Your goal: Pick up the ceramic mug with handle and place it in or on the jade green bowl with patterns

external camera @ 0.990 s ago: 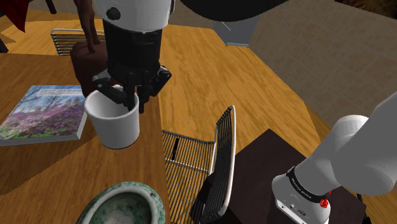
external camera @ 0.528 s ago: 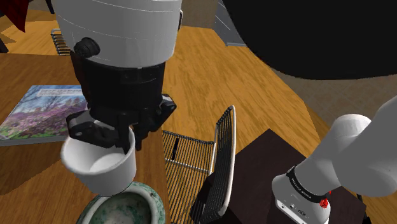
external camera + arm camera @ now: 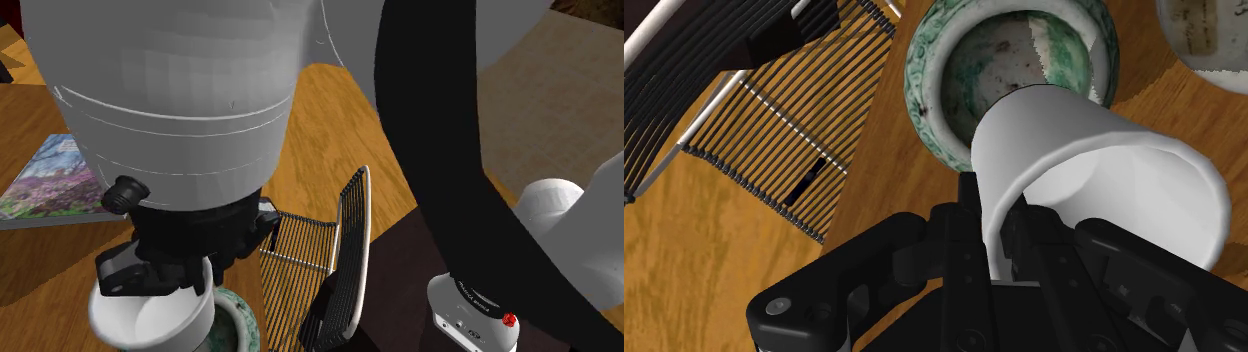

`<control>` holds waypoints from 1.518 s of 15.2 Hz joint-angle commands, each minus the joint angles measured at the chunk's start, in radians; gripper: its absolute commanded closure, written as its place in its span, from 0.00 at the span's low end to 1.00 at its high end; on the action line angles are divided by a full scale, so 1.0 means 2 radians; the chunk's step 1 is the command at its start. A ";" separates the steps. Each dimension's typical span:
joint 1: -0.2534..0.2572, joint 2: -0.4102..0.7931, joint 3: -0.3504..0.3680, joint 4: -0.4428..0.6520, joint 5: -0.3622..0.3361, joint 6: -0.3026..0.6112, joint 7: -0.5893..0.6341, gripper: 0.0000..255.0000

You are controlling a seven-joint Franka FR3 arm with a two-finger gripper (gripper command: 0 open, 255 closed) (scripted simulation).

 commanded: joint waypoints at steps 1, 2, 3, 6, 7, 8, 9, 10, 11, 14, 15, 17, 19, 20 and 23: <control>0.000 0.001 0.001 -0.011 -0.001 0.013 0.001 1.00; 0.000 0.002 0.001 -0.017 -0.001 0.019 0.002 1.00; 0.001 0.003 0.001 -0.023 -0.002 0.026 0.002 1.00; 0.001 0.007 0.003 -0.040 -0.005 0.046 0.005 1.00; 0.001 0.009 0.003 -0.045 -0.006 0.052 0.006 1.00; 0.001 0.011 0.004 -0.050 -0.008 0.059 0.007 1.00; 0.002 0.013 0.004 -0.055 -0.009 0.066 0.008 1.00; 0.002 0.015 0.005 -0.061 -0.011 0.072 0.009 1.00; 0.002 0.017 0.005 -0.065 -0.012 0.079 0.011 1.00; 0.002 0.020 0.006 -0.072 -0.015 0.087 0.013 1.00; 0.002 0.020 0.006 -0.072 -0.015 0.087 0.013 1.00; 0.002 0.020 0.006 -0.072 -0.015 0.087 0.013 1.00; 0.002 0.020 0.006 -0.072 -0.015 0.087 0.013 1.00; 0.002 0.020 0.006 -0.072 -0.015 0.087 0.013 1.00; 0.002 0.020 0.006 -0.072 -0.015 0.087 0.013 0.00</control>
